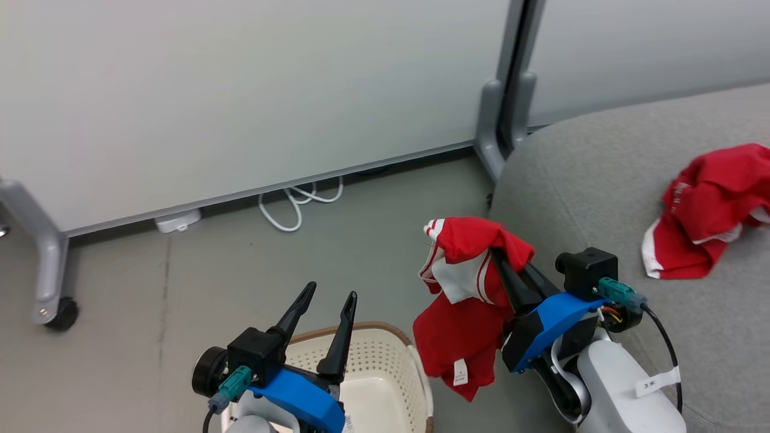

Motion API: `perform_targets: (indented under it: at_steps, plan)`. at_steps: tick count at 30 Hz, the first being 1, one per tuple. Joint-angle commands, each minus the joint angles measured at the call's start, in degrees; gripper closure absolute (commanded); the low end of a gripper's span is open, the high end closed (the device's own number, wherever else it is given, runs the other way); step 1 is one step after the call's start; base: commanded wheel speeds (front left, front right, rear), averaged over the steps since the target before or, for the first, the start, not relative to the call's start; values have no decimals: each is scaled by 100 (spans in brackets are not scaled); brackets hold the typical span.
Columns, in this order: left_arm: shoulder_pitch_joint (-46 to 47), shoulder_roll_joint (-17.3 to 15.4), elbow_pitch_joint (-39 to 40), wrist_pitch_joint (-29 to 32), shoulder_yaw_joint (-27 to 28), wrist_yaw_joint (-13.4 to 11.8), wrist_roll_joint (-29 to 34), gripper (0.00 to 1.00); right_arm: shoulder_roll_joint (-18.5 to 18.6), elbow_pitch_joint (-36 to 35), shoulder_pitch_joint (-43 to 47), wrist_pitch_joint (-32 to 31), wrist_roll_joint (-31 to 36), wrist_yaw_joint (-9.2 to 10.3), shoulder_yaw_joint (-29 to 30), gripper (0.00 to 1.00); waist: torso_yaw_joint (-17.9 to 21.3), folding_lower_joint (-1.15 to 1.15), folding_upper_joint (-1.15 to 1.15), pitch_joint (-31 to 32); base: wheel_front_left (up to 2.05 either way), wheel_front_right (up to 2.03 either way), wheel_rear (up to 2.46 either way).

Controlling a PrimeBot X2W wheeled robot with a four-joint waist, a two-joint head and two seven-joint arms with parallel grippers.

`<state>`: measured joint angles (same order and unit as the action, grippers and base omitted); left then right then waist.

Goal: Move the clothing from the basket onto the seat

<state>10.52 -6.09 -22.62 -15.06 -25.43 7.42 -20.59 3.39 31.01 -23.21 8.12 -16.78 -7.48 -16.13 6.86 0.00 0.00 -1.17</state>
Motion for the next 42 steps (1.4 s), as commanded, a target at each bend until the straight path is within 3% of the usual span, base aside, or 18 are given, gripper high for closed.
perform_targets:
  at_steps: [1, 24, 31, 42]
  plan:
    - [60, -25, 12, -16, 20, 10, 9, 0, 10, -33, 13, 1, -10, -2, -3, 100, 272, 0, 0, -60, 0, 0, 0]
    - [206, -153, 8, -16, -44, 10, 38, 0, -44, 3, 40, 155, -98, -3, 74, 100, 2069, 0, 0, -287, 0, 0, 0]
    - [241, -130, -25, -16, -99, 10, 29, 0, -49, 32, 92, 200, -100, -3, 113, 100, 2220, 0, 0, -300, 0, 0, 0]
    - [248, -169, -43, -16, -176, 10, -10, 0, -52, 19, 139, 204, -21, -3, 245, 100, 2096, 0, 0, -282, 0, 0, 0]
